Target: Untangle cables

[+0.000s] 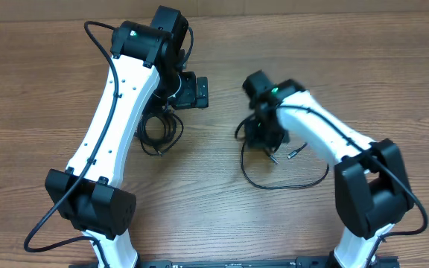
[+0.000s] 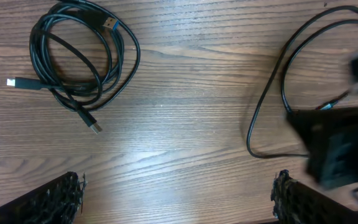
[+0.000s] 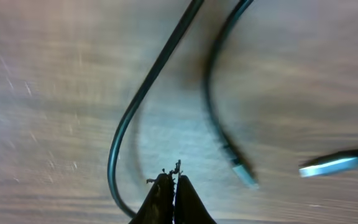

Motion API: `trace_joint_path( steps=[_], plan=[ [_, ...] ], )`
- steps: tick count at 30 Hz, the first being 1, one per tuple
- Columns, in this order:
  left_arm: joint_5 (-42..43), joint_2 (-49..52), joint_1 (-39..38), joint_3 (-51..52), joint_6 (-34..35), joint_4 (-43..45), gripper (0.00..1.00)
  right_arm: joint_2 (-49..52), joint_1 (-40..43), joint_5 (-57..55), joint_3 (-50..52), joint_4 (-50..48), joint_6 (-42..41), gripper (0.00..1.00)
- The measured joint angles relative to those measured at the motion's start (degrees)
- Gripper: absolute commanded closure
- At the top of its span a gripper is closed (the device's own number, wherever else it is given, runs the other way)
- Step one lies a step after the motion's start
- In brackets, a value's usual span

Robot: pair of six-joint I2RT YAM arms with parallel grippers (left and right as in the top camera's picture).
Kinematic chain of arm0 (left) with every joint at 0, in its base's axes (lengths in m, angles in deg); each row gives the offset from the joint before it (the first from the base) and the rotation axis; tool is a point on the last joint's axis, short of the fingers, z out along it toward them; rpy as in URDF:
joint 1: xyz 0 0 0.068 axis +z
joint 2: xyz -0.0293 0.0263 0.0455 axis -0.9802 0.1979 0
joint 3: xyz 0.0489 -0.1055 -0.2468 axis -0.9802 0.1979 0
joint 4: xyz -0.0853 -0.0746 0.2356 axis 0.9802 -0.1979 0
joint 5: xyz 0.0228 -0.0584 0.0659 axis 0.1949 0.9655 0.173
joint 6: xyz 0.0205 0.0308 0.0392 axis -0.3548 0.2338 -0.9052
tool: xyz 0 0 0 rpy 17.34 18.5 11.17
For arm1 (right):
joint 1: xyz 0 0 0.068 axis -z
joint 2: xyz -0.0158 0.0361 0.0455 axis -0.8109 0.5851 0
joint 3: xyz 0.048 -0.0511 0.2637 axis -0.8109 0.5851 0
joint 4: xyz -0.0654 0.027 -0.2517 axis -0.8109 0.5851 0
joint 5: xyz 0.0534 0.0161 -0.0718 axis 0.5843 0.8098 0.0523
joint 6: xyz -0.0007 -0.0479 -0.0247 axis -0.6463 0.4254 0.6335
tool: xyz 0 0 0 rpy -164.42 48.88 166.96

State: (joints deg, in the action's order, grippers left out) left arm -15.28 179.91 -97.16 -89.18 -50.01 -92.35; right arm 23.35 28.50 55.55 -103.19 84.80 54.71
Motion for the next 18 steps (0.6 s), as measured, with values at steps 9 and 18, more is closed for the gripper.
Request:
trace_joint_path(
  steps=[9, 18],
  plan=[
    [0.0, 0.0, 0.0, 0.0, 0.0, 0.0, 0.00, 0.0, 6.6, -1.4, -0.7, -2.4, 0.3, 0.55],
    [0.0, 0.0, 0.0, 0.1, 0.0, 0.0, 0.00, 0.5, 2.8, -1.5, 8.0, -11.3, 0.5, 0.55]
  ],
)
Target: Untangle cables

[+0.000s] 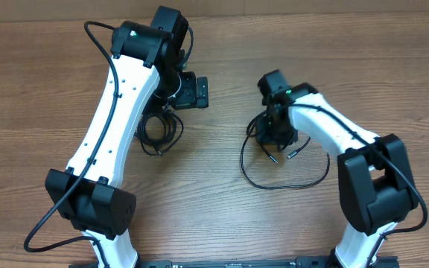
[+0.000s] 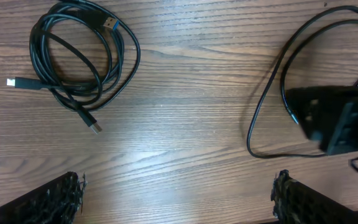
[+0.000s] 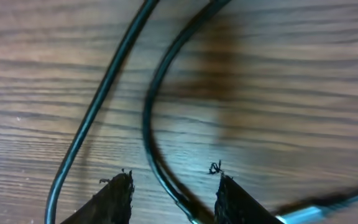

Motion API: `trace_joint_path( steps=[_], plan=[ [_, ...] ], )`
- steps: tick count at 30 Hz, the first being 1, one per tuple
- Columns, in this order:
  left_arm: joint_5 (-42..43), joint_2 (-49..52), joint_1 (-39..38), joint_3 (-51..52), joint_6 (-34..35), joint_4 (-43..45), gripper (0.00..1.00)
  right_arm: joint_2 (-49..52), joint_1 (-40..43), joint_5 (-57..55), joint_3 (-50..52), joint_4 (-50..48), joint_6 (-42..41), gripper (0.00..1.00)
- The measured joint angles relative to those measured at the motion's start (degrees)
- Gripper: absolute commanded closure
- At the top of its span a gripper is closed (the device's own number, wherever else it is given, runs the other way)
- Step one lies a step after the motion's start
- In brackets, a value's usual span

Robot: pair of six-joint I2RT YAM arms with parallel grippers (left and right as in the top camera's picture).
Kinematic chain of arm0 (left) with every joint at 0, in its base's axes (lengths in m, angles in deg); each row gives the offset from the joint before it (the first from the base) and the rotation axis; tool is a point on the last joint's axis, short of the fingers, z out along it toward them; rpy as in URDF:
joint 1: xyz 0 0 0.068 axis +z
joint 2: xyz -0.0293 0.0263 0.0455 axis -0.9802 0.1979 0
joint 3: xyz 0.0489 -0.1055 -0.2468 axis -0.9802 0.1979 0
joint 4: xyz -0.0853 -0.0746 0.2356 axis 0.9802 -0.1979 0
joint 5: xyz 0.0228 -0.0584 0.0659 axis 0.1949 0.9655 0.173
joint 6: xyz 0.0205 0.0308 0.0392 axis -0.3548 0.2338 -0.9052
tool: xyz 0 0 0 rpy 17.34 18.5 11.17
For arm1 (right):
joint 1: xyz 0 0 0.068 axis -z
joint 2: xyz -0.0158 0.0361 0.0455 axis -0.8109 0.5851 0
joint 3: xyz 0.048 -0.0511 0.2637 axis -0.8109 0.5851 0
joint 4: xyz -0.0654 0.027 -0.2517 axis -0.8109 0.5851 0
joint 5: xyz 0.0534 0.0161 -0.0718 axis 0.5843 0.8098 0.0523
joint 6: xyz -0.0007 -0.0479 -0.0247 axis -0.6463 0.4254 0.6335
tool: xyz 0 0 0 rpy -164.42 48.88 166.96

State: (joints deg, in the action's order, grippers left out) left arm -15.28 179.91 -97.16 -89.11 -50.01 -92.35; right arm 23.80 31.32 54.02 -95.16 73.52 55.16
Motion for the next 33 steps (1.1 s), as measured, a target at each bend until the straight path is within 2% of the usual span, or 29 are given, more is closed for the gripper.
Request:
trace_joint_path(
  steps=[3, 10, 11, 14, 15, 21, 24, 29, 33],
  plan=[
    [0.0, 0.0, 0.0, 0.0, 0.0, 0.0, 0.00, 0.2, -1.4, -0.7, 1.7, -2.3, 0.0, 0.56],
    [0.0, 0.0, 0.0, 0.0, 0.0, 0.0, 0.00, 0.2, -2.3, -2.3, 4.0, -4.6, 0.0, 0.65],
    [0.0, 0.0, 0.0, 0.0, 0.0, 0.0, 0.00, 0.2, -2.3, -2.4, 4.3, -5.1, 0.1, 0.69],
    [0.0, 0.0, 0.0, 0.0, 0.0, 0.0, 0.00, 0.1, -2.3, -2.8, 4.7, -5.8, 0.6, 0.95],
    [0.0, 0.0, 0.0, 0.0, 0.0, 0.0, 0.00, 0.1, -2.3, -2.8, 4.7, -5.9, 0.6, 0.96],
    [0.0, 0.0, 0.0, 0.0, 0.0, 0.0, 0.00, 0.1, -2.3, -2.7, 4.6, -5.0, 0.0, 0.96],
    [0.0, 0.0, 0.0, 0.0, 0.0, 0.0, 0.00, 0.2, -2.2, -2.7, 3.2, -1.1, 0.0, 0.96],
    [0.0, 0.0, 0.0, 0.0, 0.0, 0.0, 0.00, -0.2, -2.2, -3.0, -4.8, 2.9, 0.5, 0.96],
    [0.0, 0.0, 0.0, 0.0, 0.0, 0.0, 0.00, -3.2, -2.2, -3.5, -11.0, 4.7, 4.2, 0.96]
  ],
)
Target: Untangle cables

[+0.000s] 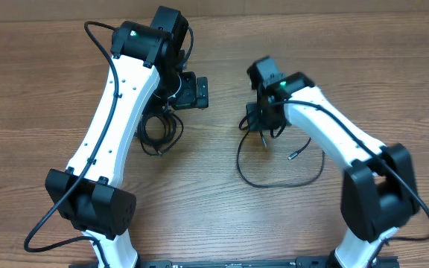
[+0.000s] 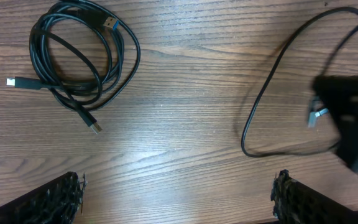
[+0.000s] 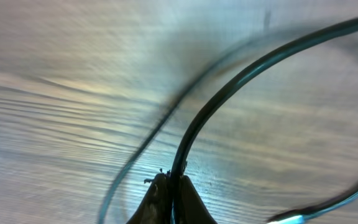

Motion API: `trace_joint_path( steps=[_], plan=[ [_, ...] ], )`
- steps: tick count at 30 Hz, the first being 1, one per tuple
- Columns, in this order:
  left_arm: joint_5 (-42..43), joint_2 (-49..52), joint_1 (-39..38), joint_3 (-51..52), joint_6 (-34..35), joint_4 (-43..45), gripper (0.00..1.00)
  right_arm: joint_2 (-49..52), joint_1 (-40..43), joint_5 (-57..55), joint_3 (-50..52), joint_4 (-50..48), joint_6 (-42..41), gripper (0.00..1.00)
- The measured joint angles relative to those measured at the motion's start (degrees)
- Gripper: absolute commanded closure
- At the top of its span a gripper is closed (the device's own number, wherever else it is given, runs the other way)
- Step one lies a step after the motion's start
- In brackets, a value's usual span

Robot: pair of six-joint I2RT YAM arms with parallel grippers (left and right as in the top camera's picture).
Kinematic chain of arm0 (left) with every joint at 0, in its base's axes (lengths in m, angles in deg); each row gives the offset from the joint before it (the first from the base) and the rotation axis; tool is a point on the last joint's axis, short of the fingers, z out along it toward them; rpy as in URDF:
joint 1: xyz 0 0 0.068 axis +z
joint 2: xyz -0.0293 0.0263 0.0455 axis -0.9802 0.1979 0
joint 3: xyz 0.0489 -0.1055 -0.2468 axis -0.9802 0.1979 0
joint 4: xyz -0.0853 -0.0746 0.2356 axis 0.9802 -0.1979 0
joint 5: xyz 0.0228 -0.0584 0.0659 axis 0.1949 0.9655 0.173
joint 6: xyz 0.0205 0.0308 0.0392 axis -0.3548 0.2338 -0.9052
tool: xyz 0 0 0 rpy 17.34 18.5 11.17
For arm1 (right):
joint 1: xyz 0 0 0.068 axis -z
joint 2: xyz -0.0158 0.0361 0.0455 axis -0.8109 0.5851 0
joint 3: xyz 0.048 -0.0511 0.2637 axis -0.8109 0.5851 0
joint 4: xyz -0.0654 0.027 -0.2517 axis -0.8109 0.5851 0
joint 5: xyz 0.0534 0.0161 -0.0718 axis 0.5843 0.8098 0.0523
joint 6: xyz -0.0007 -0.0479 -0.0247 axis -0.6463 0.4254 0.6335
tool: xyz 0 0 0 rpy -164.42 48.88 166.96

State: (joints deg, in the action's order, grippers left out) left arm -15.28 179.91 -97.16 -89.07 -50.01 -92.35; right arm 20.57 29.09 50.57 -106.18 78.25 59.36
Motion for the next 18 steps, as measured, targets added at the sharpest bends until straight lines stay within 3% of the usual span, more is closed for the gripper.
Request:
trace_joint_path(
  steps=[7, 14, 18],
  plan=[
    [0.0, 0.0, 0.0, 0.0, 0.0, 0.3, 0.00, -8.0, 0.0, 3.9, -3.2, 2.6, 16.1, 0.96],
    [0.0, 0.0, 0.0, 0.0, 0.0, 0.5, 0.00, -8.2, 0.0, 12.1, -2.4, 4.9, 34.8, 0.96],
    [0.0, 0.0, 0.0, 0.0, 0.0, 0.5, 0.00, -8.2, 0.0, 13.8, 0.4, 3.3, 39.5, 0.96]
  ],
)
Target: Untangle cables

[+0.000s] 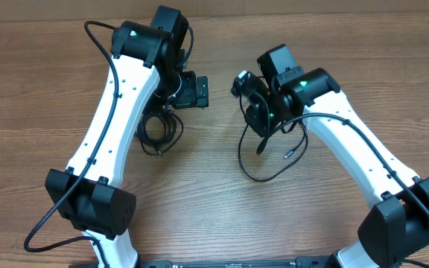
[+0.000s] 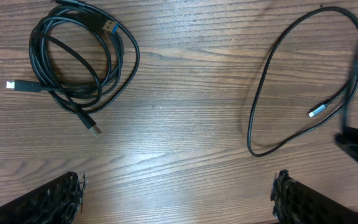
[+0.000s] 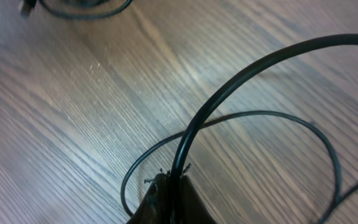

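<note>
A loose black cable (image 1: 253, 165) lies in an open loop on the wooden table right of centre, its silver plug (image 1: 290, 155) resting on the wood. My right gripper (image 3: 174, 179) is shut on one strand of it, which arcs up and away (image 3: 260, 62) above the table. A second black cable, coiled with USB plugs (image 2: 73, 65), lies to the left (image 1: 160, 131). My left gripper (image 2: 176, 199) hangs open above the table between the coil and the loose cable (image 2: 272, 81), holding nothing.
The wooden table (image 1: 36, 89) carries only the two cables. The left arm (image 1: 118, 112) crosses the left half of the table, partly covering the coil. The right arm (image 1: 348, 156) reaches in from the lower right.
My right gripper, still shut on the loose cable, now sits higher above the table with the held strand lifted. The loop on the table has shifted slightly. The left arm has not moved.
At first my right gripper was shut low over the loose cable with nothing in it. Then it stood open astride a strand. Then it was shut on that strand near the table, and now holds it raised. The left gripper stayed open and still throughout.
</note>
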Motion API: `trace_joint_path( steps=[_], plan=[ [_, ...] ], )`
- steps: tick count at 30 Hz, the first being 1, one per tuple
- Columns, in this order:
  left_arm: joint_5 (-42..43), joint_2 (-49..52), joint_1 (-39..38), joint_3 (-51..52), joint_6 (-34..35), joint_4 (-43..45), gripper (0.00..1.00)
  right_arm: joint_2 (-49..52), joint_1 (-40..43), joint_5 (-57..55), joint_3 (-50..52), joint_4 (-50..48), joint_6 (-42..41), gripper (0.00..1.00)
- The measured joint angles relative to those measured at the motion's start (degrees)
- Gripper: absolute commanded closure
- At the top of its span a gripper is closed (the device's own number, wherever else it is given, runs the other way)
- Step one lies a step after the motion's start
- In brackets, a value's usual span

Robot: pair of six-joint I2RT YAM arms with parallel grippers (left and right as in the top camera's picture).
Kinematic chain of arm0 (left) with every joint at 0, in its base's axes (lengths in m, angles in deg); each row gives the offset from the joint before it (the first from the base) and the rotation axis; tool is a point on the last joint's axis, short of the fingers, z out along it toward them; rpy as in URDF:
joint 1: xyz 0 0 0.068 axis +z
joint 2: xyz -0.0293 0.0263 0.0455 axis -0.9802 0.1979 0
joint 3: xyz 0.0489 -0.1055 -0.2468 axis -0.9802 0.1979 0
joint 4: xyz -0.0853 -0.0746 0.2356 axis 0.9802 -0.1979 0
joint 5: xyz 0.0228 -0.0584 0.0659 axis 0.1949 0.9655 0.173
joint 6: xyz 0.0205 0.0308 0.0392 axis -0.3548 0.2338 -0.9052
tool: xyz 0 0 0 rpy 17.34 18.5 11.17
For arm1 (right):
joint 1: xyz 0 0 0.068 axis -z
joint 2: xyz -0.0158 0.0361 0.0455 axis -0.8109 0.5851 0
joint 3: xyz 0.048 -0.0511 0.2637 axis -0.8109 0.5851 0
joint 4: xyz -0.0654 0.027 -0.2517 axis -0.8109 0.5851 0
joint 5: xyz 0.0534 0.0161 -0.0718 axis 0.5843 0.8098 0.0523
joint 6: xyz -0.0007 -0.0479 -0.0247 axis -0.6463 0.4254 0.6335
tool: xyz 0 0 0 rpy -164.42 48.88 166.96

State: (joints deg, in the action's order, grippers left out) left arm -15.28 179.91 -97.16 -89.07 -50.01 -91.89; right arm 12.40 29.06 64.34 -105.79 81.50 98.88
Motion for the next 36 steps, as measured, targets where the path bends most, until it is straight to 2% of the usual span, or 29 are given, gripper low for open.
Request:
trace_joint_path(
  steps=[9, 19, 25, 26, 27, 31, 32, 33, 36],
  plan=[
    [0.0, 0.0, 0.0, 0.0, 0.0, 0.2, 0.00, 0.2, 0.0, 2.0, 9.2, -4.8, 2.8, 0.96],
    [0.0, 0.0, 0.0, 0.0, 0.0, 0.4, 0.00, 0.3, 0.0, 7.1, 18.4, -9.0, -0.5, 0.96],
    [0.0, 0.0, 0.0, 0.0, 0.0, 0.4, 0.00, 0.4, 0.0, 7.1, 20.3, -9.0, -5.0, 0.95],
    [0.0, 0.0, 0.0, 0.0, 0.0, 0.4, 0.00, 0.4, 0.0, 7.1, 20.3, -9.1, -6.1, 0.85],
    [0.0, 0.0, 0.0, 0.0, 0.0, 0.4, 0.00, 0.4, 0.0, 7.1, 20.3, -9.1, -7.4, 0.65],
    [0.0, 0.0, 0.0, 0.0, 0.0, 0.4, 0.00, 0.4, 0.0, 7.4, 20.3, -9.1, -9.4, 0.59],
    [0.0, 0.0, 0.0, 0.0, 0.0, 0.4, 0.00, 0.4, 0.0, 7.4, 20.3, -9.0, -10.1, 0.43],
    [0.0, 0.0, 0.0, 0.0, 0.0, 0.4, 0.00, 0.4, 0.0, 7.5, 20.3, -9.0, -10.8, 0.33],
    [0.0, 0.0, 0.0, 0.0, 0.0, 0.4, 0.00, 0.4, 0.0, 7.5, 20.3, -9.3, -12.5, 0.33]
  ],
)
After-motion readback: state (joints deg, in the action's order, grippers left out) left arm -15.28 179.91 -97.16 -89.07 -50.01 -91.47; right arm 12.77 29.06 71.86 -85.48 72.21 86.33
